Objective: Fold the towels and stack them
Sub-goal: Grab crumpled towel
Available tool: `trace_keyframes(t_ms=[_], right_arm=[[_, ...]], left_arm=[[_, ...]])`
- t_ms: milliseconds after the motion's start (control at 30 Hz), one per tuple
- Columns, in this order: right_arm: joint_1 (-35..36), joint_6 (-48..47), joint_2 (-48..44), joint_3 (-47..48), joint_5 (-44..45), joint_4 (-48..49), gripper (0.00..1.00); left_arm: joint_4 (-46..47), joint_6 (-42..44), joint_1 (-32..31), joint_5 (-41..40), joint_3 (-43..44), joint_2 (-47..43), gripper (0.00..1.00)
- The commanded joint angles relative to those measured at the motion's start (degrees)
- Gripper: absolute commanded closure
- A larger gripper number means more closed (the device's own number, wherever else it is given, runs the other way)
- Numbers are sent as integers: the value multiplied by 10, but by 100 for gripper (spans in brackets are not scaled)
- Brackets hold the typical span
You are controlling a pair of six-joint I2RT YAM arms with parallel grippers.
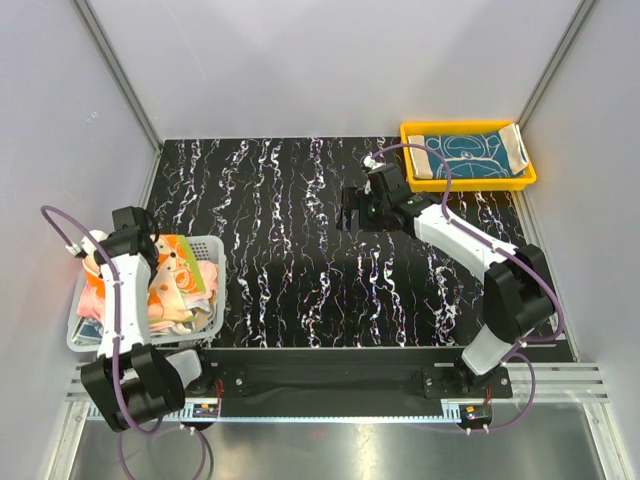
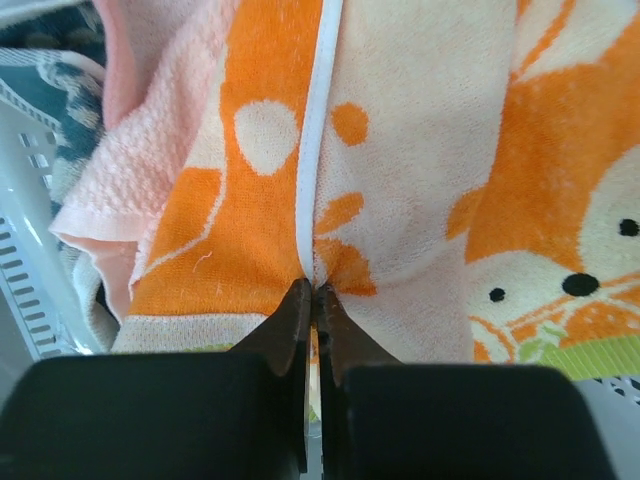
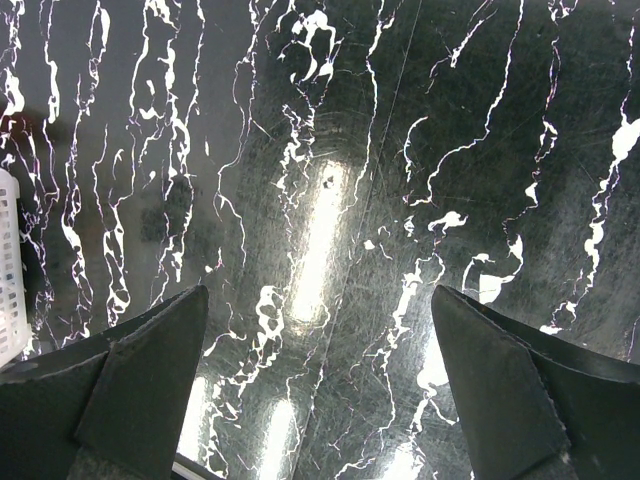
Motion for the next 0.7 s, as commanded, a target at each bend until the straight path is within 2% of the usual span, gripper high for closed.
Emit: trace_keyframes(t_ms=[0, 167, 333, 500, 667], right_arm=[[2, -5, -15, 1, 10, 19, 0], [2, -5, -14, 3, 10, 18, 0], [1, -5, -14, 5, 9, 18, 0], [1, -7, -18, 5, 11, 18, 0], [2, -9, -21, 6, 18, 17, 0]], left_arm=[[-5, 25, 2, -19, 50, -36, 100], [2, 61, 3, -4, 100, -80, 100], [32, 93, 2, 59, 159, -109, 100], [54, 114, -5, 151, 244, -100, 100], [60, 120, -41, 180, 316, -83, 100]])
